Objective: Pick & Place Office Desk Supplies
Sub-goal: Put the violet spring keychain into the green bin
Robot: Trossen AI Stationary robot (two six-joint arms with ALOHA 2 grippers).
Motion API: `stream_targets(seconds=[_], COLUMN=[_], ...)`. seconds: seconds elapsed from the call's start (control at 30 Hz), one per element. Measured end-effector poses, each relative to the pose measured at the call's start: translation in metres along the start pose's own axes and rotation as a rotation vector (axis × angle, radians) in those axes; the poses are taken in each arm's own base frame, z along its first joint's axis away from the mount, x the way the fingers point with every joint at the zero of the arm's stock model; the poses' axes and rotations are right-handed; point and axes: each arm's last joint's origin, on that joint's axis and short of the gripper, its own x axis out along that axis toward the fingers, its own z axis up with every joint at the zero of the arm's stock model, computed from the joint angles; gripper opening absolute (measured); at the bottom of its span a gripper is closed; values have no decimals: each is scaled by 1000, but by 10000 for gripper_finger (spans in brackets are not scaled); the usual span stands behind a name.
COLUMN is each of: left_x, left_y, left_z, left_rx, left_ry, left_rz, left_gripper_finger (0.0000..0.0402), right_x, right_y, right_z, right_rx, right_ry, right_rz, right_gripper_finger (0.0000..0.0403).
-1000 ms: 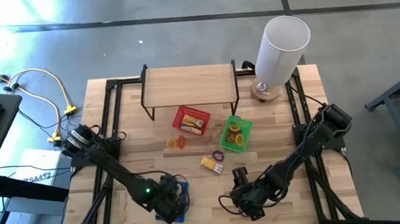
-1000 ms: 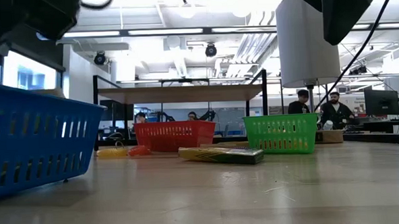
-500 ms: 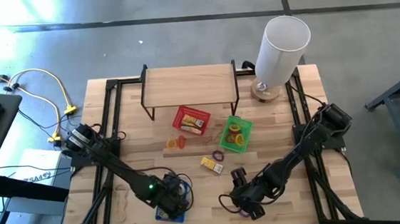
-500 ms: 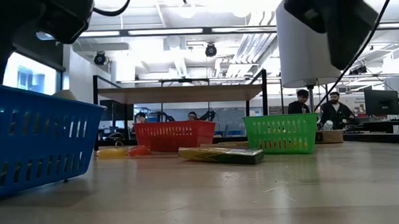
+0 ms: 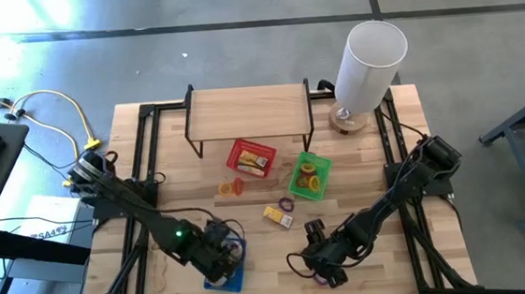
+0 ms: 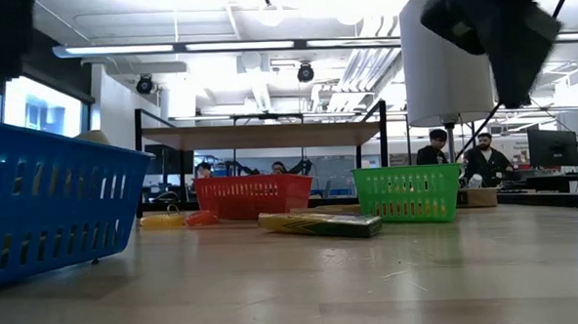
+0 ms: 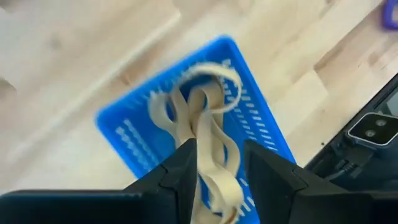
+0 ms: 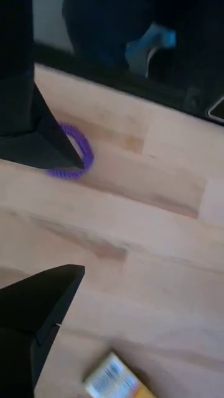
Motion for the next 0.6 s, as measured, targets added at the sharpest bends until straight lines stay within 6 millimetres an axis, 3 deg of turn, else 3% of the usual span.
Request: stream_targets(seconds=[0.37, 0.6], left_x=[-56, -69], left_y=[24, 36], left_z=[9, 22], left_rx=[351, 597], left_ry=[-280, -387], left_rz=[26, 149], left_gripper_finger=[124, 124], right_x=[1, 2], right_y=[-7, -20], right_z=[-2, 4], right_rx=[302, 514], right_ry=[112, 74], right_rz=[98, 58], right_gripper_finger=[246, 237])
